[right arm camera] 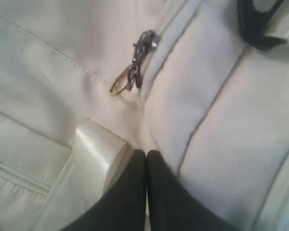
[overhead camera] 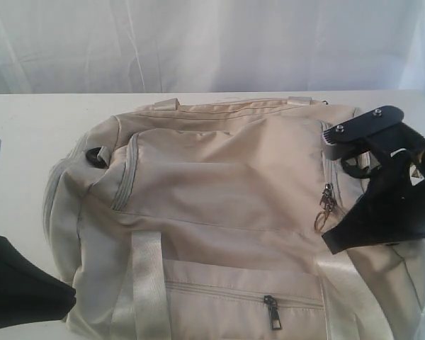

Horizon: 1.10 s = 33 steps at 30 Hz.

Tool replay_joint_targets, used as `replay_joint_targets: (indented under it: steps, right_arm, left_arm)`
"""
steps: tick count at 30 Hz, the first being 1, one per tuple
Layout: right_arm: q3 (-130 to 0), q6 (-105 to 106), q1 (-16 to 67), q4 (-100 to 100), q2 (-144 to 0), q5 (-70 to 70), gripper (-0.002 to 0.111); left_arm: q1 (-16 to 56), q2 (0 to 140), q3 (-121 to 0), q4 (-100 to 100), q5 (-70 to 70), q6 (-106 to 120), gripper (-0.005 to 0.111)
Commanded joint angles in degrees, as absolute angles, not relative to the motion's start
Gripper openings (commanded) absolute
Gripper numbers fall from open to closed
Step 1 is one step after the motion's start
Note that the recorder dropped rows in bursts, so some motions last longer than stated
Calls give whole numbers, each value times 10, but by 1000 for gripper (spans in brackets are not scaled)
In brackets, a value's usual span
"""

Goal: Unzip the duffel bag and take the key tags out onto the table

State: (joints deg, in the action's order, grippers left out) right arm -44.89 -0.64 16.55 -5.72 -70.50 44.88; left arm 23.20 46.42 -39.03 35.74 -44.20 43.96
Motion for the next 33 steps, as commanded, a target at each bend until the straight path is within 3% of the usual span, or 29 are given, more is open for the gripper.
replay_joint_targets:
  steps: [1,11,16,22,26,30,33]
  right_arm:
    - [-452,-9,166,-65,-656,466,0]
    - [-452,-21,166,-65,-628,471,0]
    - [-452,-29,166,-65,-607,483,0]
    - [-452,-63,166,-99,-555,485,0]
    - [-449,-116,166,-153,-531,487,0]
    - [-445,-119,166,-153,-521,483,0]
    - [-445,-119,166,-152,-521,483,0]
  left_arm:
    - [235,464,-387,363,-430,441,0]
    - [235,617,-482,461,-405,483,0]
    - [247,745,-547,624,-408,631,0]
    - [316,896,-588,809,-315,878,1]
    - [354,977,-621,930,-272,995,17]
    - [391,1050,-682,950,-234,1024,44]
    - [403,1085,-710,950,-176,1028,46]
